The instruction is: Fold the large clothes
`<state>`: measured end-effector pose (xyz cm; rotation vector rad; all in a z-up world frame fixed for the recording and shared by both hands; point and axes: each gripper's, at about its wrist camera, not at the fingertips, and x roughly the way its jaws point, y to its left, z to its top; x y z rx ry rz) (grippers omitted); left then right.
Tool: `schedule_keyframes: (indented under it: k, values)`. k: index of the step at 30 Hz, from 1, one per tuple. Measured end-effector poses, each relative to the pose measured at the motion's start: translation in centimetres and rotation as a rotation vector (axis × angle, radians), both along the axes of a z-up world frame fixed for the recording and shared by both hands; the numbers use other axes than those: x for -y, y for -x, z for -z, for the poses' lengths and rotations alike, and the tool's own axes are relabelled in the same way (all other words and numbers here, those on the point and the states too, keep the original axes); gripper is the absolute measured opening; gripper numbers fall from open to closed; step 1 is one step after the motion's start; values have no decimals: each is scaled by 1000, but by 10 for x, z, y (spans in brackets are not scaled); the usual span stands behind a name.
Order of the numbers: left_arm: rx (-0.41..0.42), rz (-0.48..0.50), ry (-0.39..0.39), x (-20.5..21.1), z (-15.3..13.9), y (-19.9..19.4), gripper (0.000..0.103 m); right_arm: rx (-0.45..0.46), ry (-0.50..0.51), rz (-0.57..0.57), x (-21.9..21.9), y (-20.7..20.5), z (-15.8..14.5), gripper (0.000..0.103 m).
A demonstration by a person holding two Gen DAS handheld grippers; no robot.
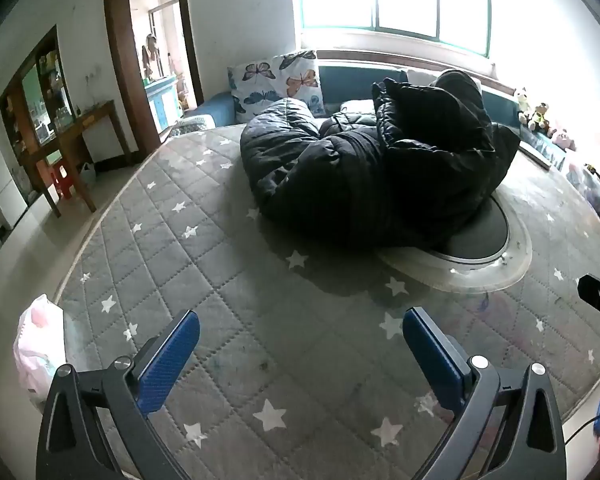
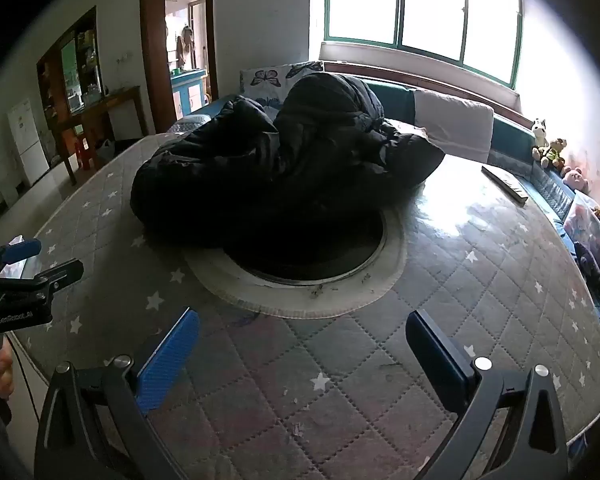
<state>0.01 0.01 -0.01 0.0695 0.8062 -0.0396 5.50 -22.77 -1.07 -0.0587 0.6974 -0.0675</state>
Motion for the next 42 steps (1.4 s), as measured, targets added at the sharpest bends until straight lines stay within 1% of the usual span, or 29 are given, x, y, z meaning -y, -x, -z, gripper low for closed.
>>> schedule_keyframes:
  k: [3,7,11,15,25,30,35,42]
  values:
    - [-2,-2,-2,0,0,0,103,-1,0,-1,0,0,0,103]
    - [-11,2,23,-2,0,-1,103,-8,1,2,-1,0,0,103]
    - [-2,-4,8,-4,3,0,103,-5,-2,2,-2,0,-1,103]
    - [-9,-6,3,-1,4,0,103,-9,-9,2,-1,-1,1,103]
    - [-11,1,13,0,3,-1,103,-14,-15,9,3,-3,4,103]
    - [-11,35,50,5,-4,3,103,-14,-16,8,3,-3,4,103]
    - [6,57,39,13,-11,7,103,-14,-17,9,3,-3,4,103]
    - [0,71,37,18,-11,8,103,-15,-16,6,3,-3,4,103]
